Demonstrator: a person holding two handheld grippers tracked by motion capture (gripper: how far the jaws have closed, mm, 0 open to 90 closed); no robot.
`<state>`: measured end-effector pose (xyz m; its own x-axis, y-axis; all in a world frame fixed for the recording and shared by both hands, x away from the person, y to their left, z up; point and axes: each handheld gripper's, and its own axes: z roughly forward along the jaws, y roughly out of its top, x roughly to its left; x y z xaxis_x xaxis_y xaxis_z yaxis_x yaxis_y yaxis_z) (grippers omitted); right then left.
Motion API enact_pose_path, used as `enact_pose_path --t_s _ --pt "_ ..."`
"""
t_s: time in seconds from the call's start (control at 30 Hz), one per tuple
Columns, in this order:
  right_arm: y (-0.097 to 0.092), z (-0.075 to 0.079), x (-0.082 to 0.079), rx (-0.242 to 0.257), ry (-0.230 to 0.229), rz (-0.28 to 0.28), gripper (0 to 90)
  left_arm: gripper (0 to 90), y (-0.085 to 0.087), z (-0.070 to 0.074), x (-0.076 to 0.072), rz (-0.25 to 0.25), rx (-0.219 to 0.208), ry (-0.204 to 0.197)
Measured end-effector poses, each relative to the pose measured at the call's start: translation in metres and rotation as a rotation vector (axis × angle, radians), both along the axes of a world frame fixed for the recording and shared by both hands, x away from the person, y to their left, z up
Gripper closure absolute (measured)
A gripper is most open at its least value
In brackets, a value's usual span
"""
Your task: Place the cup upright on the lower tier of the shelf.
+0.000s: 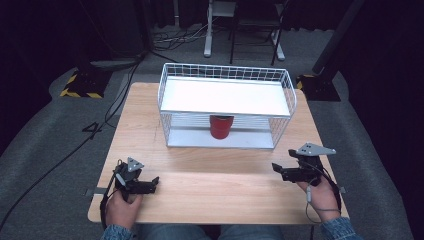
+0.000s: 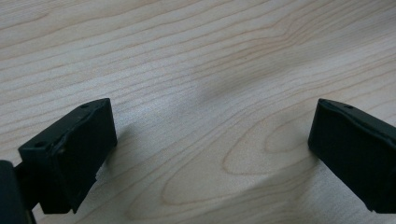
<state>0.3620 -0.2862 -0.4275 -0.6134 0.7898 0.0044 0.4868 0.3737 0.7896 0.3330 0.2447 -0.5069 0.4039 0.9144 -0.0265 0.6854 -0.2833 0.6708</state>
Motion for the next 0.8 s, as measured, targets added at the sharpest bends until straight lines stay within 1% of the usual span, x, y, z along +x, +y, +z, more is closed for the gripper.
enact_pose_path --t_s 0.13,0.33,0.43,0.7,0.8 --pt "-0.005 -0.011 -0.001 -0.017 0.037 -0.010 15.0 1.4 0.000 0.000 0.000 0.000 0.000 0.000" --pt "-0.011 -0.030 -0.002 -0.025 0.080 -0.022 15.0 1.5 0.000 0.000 0.000 0.000 0.000 0.000" --pt "-0.012 -0.039 -0.003 -0.039 0.099 -0.031 15.0 1.4 0.000 0.000 0.000 0.000 0.000 0.000" --pt "-0.015 -0.057 -0.005 -0.044 0.133 -0.049 14.9 1.4 0.000 0.000 0.000 0.000 0.000 0.000" --pt "-0.015 -0.063 -0.006 -0.041 0.138 -0.048 14.9 1.4 0.000 0.000 0.000 0.000 0.000 0.000"
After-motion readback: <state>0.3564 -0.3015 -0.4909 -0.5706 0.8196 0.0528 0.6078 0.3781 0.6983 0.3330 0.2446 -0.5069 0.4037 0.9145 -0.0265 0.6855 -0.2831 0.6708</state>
